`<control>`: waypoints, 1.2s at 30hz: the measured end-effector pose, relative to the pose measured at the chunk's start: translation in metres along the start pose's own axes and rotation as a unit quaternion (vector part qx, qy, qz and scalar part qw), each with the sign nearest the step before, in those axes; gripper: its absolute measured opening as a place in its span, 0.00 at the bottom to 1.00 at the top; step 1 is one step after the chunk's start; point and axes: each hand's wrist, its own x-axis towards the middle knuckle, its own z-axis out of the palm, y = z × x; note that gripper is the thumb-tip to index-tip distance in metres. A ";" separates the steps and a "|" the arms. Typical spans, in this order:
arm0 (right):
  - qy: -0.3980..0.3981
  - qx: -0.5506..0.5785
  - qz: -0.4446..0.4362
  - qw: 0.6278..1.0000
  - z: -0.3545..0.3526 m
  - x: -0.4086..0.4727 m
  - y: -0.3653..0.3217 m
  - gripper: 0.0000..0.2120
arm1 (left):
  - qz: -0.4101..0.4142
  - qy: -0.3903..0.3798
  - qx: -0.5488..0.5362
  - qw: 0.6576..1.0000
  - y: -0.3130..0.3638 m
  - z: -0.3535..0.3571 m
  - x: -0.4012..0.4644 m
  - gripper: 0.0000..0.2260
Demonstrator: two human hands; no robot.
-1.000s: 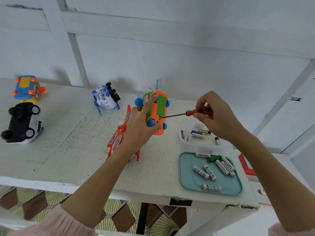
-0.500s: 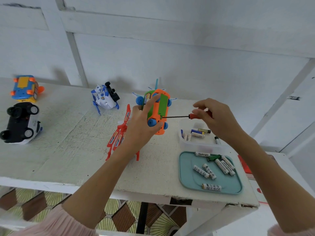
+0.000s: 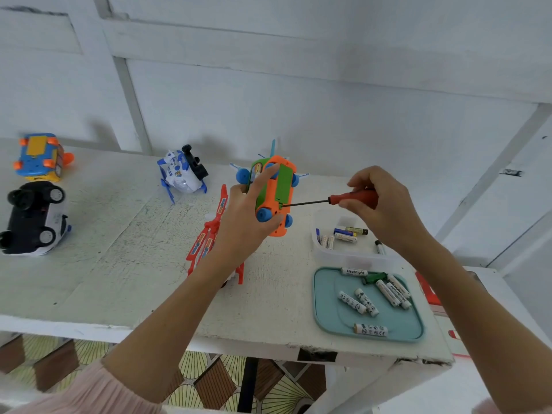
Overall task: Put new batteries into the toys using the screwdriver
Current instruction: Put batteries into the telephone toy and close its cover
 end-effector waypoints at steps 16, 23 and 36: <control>0.022 0.042 0.015 0.999 0.008 0.001 -0.001 0.15 | 0.002 -0.001 0.004 1.000 -0.004 -0.001 0.003 0.33; 0.020 0.078 0.003 0.997 0.009 -0.001 -0.002 0.15 | 0.004 0.002 0.003 1.000 -0.007 -0.001 0.003 0.34; -0.009 0.053 0.014 0.998 0.007 -0.003 0.001 0.05 | -0.005 0.008 0.005 1.000 -0.007 -0.001 0.001 0.32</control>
